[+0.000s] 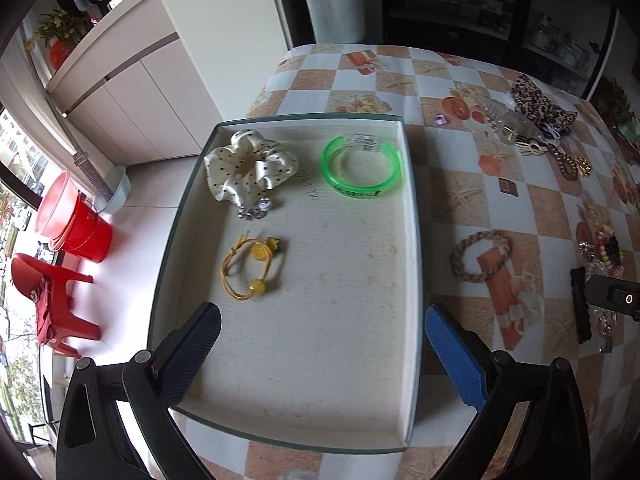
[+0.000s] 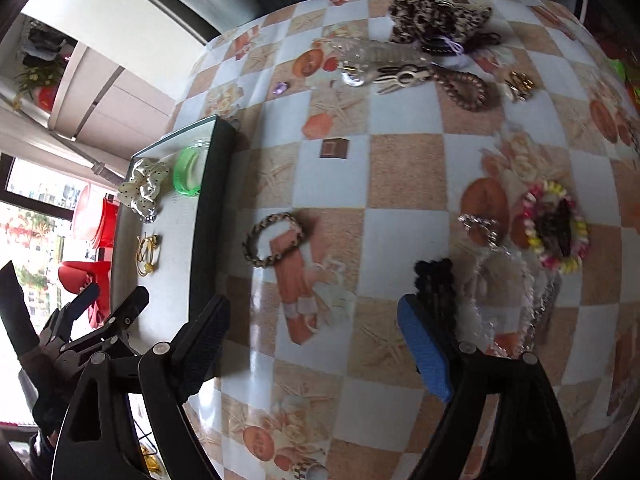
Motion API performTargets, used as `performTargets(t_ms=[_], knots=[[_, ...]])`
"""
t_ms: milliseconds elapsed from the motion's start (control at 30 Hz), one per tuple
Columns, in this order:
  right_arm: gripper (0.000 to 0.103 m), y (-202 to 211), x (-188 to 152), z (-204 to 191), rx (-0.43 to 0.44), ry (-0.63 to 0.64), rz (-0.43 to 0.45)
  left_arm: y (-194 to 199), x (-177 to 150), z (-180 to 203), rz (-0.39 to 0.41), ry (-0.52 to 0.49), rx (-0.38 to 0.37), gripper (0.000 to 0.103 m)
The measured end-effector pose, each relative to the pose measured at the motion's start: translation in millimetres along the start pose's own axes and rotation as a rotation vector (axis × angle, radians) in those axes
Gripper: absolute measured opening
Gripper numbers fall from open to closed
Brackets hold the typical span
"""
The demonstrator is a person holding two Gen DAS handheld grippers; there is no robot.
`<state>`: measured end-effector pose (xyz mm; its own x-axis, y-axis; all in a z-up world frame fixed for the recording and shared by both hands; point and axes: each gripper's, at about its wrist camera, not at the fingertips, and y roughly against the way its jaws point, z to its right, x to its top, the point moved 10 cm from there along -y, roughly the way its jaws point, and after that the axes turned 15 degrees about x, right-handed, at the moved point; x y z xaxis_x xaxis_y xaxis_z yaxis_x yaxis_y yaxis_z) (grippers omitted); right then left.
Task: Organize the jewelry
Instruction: 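Move both tools toward the black hair clip and silver hair pin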
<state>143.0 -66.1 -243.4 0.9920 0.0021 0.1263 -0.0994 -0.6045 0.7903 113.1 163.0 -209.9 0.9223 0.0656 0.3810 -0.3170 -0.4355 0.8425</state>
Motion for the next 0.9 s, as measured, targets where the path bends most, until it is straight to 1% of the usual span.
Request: performTargets(t_ms=[267,433,533,667,900], knots=[[0.088,38,-17,48,-0.017,-0.080,0.069,31,-4,64,0.024,-0.092,-0.089,0.103],[0.088,60,-27,73,-0.031,-0.118,0.124,42,-10,98,0.018,-0.131,-0.132,0.103],[0.088,69,-34,89,-0.058,-0.140,0.114,45,-16,118,0.004,-0.155,-0.155,0.103],[0.088,74,-44,114,-0.113,-0.163,0.066,48,-23,143,-0.019,-0.176,-0.187,0.103],[0.088,84,-47,145,-0.185,-0.216,0.066,49,-30,181,-0.062,-0.187,-0.244,0.103]])
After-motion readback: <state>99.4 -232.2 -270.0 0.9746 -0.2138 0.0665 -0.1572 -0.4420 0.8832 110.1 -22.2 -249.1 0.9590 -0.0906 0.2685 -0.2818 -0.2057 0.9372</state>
